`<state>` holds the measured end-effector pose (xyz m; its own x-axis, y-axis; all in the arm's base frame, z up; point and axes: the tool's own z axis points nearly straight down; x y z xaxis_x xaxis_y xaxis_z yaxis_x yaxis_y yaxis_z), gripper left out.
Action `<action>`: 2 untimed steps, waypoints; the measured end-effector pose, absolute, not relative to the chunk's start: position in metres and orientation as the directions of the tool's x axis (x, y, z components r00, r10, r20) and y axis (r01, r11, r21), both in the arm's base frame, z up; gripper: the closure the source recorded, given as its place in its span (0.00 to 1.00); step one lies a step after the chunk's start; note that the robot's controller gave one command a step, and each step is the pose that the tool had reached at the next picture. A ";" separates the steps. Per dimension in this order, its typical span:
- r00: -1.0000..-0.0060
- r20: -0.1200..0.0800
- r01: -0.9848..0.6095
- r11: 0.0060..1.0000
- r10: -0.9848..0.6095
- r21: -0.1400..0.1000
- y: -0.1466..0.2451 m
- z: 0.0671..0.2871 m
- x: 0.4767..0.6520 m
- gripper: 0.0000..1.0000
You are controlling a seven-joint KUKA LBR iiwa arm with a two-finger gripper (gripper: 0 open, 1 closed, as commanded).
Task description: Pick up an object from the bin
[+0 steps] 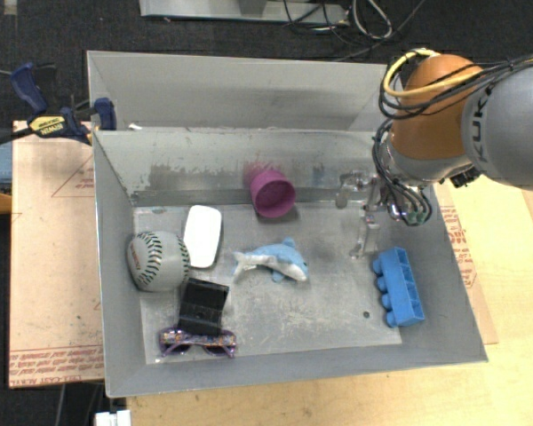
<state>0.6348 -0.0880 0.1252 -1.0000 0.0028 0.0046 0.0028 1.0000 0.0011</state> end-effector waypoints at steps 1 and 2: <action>-1.000 -0.002 0.000 1.000 0.000 0.000 -0.087 0.130 0.636 0.00; -0.997 0.001 -0.077 0.997 -0.077 0.004 0.024 0.070 0.610 0.00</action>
Offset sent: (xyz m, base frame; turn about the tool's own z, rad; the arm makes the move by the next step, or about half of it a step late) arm -0.0247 0.1089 -0.0552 -0.0759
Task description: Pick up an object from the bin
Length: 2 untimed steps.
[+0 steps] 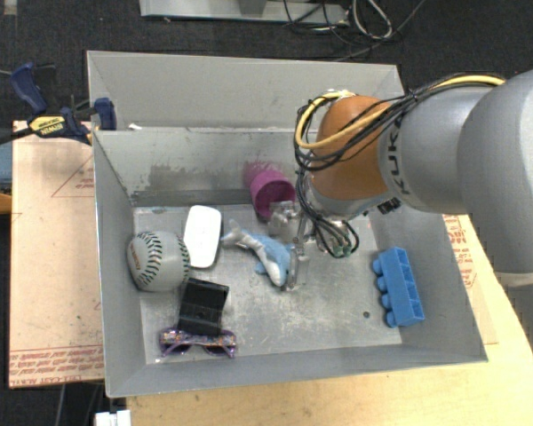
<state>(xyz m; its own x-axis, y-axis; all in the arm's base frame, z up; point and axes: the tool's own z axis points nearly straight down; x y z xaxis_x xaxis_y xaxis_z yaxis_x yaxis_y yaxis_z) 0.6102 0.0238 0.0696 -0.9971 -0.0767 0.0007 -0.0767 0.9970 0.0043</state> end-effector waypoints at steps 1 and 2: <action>-0.999 -0.011 -0.047 0.999 -0.047 -0.002 0.031 0.100 0.640 0.00; -0.985 0.004 0.170 0.985 0.170 0.002 0.054 0.100 0.589 0.00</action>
Offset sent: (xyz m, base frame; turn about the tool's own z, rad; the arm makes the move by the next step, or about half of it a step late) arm -0.0213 0.0289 0.0304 0.2506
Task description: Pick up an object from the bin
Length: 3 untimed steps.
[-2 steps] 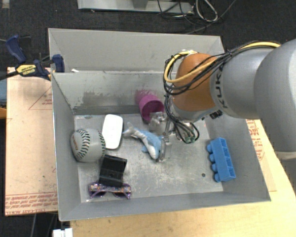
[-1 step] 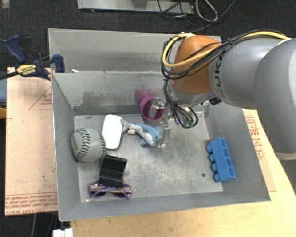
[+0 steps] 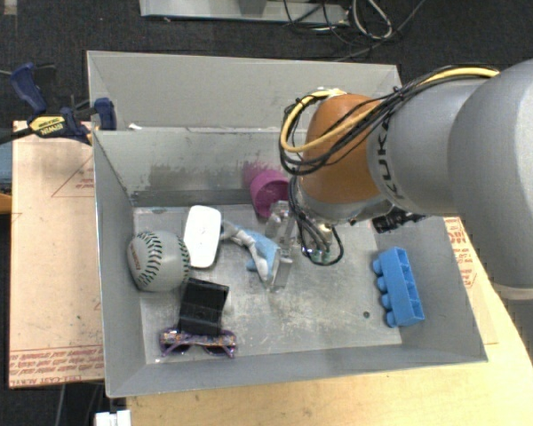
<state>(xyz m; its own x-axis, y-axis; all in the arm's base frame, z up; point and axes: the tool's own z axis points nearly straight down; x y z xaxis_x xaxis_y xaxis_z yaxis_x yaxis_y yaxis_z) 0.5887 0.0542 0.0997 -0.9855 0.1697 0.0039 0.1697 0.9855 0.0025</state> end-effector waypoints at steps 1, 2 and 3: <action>-0.991 -0.008 0.135 0.991 0.135 0.000 0.040 0.069 0.612 0.00; -0.990 -0.009 0.139 0.990 0.139 0.004 0.060 0.070 0.604 1.00; -0.990 -0.009 0.139 0.990 0.139 0.004 0.060 0.070 0.604 1.00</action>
Offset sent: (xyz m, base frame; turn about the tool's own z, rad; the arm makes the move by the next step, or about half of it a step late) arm 0.0147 0.0054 -0.0297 -0.0288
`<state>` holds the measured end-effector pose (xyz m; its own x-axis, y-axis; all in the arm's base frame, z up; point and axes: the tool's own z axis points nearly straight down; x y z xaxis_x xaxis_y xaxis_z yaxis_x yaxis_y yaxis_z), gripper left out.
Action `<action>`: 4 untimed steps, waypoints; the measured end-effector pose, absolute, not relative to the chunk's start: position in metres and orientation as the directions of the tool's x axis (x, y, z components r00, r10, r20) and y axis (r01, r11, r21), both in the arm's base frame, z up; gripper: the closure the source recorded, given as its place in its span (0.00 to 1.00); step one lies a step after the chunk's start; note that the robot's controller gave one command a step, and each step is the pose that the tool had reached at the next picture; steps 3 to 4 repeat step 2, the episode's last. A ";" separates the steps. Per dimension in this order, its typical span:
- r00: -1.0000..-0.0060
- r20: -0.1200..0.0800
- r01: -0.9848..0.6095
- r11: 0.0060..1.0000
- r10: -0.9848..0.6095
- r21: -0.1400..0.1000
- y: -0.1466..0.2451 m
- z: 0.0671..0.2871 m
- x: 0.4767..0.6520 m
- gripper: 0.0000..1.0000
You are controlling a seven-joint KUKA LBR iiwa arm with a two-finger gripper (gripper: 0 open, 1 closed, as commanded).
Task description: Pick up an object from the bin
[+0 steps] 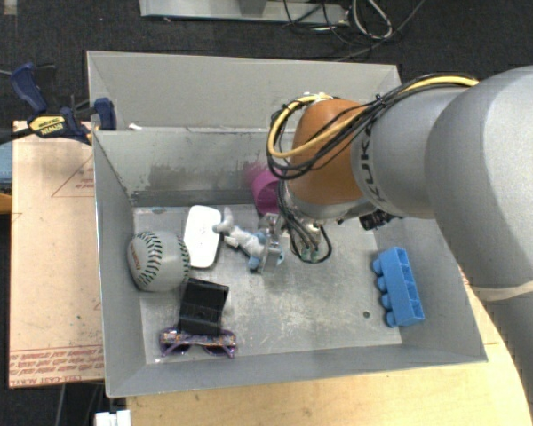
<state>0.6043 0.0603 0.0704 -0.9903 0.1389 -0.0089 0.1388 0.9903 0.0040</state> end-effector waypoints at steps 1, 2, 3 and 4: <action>-0.990 -0.007 0.138 0.990 0.138 0.004 0.060 0.074 0.604 1.00; -0.990 -0.002 0.138 0.990 0.138 0.003 0.060 0.095 0.602 1.00; -0.990 -0.002 0.138 0.990 0.138 0.003 0.060 0.095 0.602 1.00; -0.990 -0.002 0.138 0.990 0.138 0.003 0.060 0.095 0.602 1.00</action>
Offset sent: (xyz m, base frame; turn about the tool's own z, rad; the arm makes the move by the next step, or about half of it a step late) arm -0.0007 0.0000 0.0612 -0.0003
